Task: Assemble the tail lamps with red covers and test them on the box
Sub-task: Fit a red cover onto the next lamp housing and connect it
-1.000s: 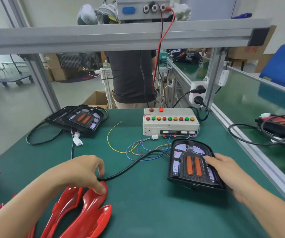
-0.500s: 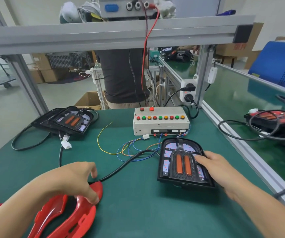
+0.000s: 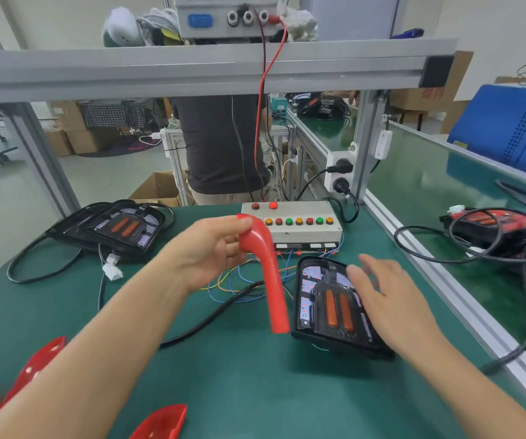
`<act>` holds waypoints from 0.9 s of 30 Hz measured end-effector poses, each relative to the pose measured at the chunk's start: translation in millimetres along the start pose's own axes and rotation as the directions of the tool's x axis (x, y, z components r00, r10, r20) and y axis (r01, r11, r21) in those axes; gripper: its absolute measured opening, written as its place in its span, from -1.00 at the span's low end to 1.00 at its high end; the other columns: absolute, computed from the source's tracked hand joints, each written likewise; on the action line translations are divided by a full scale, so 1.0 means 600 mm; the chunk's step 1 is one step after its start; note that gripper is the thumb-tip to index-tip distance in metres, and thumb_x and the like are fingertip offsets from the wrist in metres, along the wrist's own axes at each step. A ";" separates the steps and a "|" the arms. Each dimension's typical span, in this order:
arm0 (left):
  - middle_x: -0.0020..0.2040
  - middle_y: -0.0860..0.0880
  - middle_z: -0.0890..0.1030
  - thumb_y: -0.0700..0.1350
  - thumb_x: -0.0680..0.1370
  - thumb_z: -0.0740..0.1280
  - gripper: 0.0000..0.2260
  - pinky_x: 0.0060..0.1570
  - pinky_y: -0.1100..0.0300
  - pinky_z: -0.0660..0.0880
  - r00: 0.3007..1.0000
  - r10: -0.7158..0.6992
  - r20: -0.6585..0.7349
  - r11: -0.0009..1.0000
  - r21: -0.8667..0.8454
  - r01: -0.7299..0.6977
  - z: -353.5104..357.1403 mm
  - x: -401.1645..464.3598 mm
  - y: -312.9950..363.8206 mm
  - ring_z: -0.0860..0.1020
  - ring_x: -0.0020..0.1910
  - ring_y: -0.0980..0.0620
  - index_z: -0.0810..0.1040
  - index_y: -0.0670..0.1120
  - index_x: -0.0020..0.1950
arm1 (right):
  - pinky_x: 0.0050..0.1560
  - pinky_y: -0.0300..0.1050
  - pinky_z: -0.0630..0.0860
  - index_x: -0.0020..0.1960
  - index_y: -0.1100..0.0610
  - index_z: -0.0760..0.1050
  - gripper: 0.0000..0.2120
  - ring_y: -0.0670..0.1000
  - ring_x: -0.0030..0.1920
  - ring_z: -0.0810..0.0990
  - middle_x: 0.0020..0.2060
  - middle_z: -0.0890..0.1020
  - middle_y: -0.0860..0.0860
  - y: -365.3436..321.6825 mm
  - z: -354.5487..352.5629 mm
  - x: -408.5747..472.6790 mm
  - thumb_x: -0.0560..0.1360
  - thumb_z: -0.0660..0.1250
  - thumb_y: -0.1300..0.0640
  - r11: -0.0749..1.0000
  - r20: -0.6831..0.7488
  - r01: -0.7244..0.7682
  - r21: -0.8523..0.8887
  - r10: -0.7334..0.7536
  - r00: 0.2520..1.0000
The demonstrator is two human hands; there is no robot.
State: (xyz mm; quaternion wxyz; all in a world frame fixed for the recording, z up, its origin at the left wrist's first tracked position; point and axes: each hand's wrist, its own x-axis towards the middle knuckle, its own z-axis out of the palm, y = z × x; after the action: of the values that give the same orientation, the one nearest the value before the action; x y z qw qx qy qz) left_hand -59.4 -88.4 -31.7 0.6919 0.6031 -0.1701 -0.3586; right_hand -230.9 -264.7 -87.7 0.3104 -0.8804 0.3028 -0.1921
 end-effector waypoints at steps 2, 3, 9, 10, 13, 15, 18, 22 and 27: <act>-0.26 -0.07 0.61 -0.22 0.53 0.28 -0.94 -0.45 0.33 0.47 0.999 -0.052 -0.015 0.991 -0.126 0.049 0.038 0.030 -0.012 0.55 -0.41 0.11 0.54 -0.17 -0.08 | -0.08 -0.39 0.38 0.19 -0.17 0.48 -0.61 -0.14 -0.10 0.52 -0.10 0.63 -0.17 -0.027 -0.007 -0.024 0.47 0.14 -0.29 0.969 0.066 0.134 0.206 -0.151 0.986; -0.26 -0.08 0.60 -0.22 0.54 0.28 -0.94 -0.48 0.33 0.46 0.997 -0.078 -0.009 0.984 -0.164 0.076 0.058 0.042 -0.018 0.54 -0.43 0.10 0.53 -0.18 -0.10 | -0.22 -0.42 0.37 0.13 -0.16 0.46 -0.64 -0.17 -0.26 0.50 -0.26 0.62 -0.19 -0.038 -0.007 -0.033 0.45 0.17 -0.32 0.952 0.121 0.170 0.256 -0.206 0.971; -0.22 -0.05 0.61 -0.09 0.58 0.27 -0.86 -0.33 0.25 0.52 0.998 -0.060 0.004 0.996 -0.072 0.060 0.122 0.090 -0.039 0.57 -0.31 0.08 0.57 -0.12 -0.09 | -0.23 -0.06 0.46 0.18 -0.17 0.39 -0.78 -0.03 -0.33 0.51 -0.39 0.54 -0.06 -0.021 -0.022 -0.037 0.57 0.13 -0.15 0.972 0.016 0.232 0.023 -0.232 0.972; -0.17 -0.02 0.62 -0.02 0.59 0.24 -0.81 -0.24 0.22 0.49 0.999 -0.021 -0.044 0.998 0.063 0.024 0.125 0.098 -0.040 0.56 -0.24 0.07 0.57 -0.08 -0.08 | -0.20 -0.02 0.46 0.21 -0.16 0.36 -0.73 0.03 -0.27 0.53 -0.38 0.53 -0.06 -0.014 -0.028 -0.037 0.58 0.03 -0.17 0.968 0.008 0.236 -0.085 -0.236 0.972; -0.04 -0.03 0.54 0.11 0.60 0.15 -0.68 -0.13 0.16 0.41 0.974 0.083 -0.213 0.924 0.382 0.005 0.125 0.122 -0.050 0.48 -0.08 -0.01 0.55 -0.09 0.05 | -0.23 -0.01 0.41 0.22 -0.08 0.32 -0.67 0.13 -0.22 0.53 -0.39 0.47 -0.08 0.011 -0.040 -0.039 0.61 -0.11 -0.14 0.938 -0.034 0.169 -0.303 -0.188 0.982; -0.11 -0.05 0.50 0.06 0.60 0.19 -0.75 -0.29 0.24 0.40 0.980 0.069 -0.188 0.862 0.505 0.037 0.125 0.126 -0.063 0.48 -0.19 0.00 0.51 -0.10 -0.06 | -0.23 -0.02 0.39 0.22 -0.04 0.29 -0.69 0.14 -0.19 0.55 -0.37 0.46 -0.07 0.025 -0.041 -0.044 0.63 -0.12 -0.11 0.929 -0.026 0.104 -0.355 -0.121 0.992; -0.34 -0.08 0.48 -0.18 0.50 0.30 -0.81 -0.51 0.35 0.32 0.984 -0.106 -0.141 0.838 0.520 0.165 0.130 0.126 -0.085 0.43 -0.50 0.05 0.43 -0.10 -0.31 | -0.22 -0.03 0.35 0.32 -0.06 0.18 -0.68 0.14 -0.19 0.48 -0.29 0.46 -0.06 0.036 -0.028 -0.058 0.64 -0.14 -0.10 0.902 0.035 0.076 -0.426 -0.067 0.997; -0.27 -0.17 0.39 -0.37 0.35 0.21 -0.88 -0.43 0.29 0.27 0.963 -0.162 -0.216 0.836 0.489 0.250 0.127 0.132 -0.093 0.34 -0.39 -0.04 0.37 -0.18 -0.32 | -0.22 -0.01 0.32 0.38 -0.09 0.12 -0.64 0.15 -0.19 0.48 -0.27 0.50 -0.05 0.039 -0.017 -0.068 0.64 -0.18 -0.11 0.884 0.067 0.088 -0.458 -0.064 0.996; -0.36 -0.09 0.25 -0.42 0.40 0.10 -0.74 -0.48 0.25 0.20 0.947 -0.186 -0.260 0.873 0.399 0.281 0.126 0.120 -0.087 0.24 -0.45 -0.02 0.20 -0.14 -0.42 | -0.21 -0.01 0.28 0.50 -0.09 0.05 -0.54 0.13 -0.04 0.59 -0.11 0.65 -0.02 0.036 -0.004 -0.066 0.63 -0.21 -0.15 0.842 0.082 0.119 -0.527 -0.089 0.993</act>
State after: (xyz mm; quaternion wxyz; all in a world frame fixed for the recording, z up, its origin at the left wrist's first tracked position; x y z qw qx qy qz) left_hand -76.1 -193.4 -79.8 0.5070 0.7920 -0.0953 -0.3264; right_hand -270.5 -253.3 -106.1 0.0526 -0.9518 0.2873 -0.0935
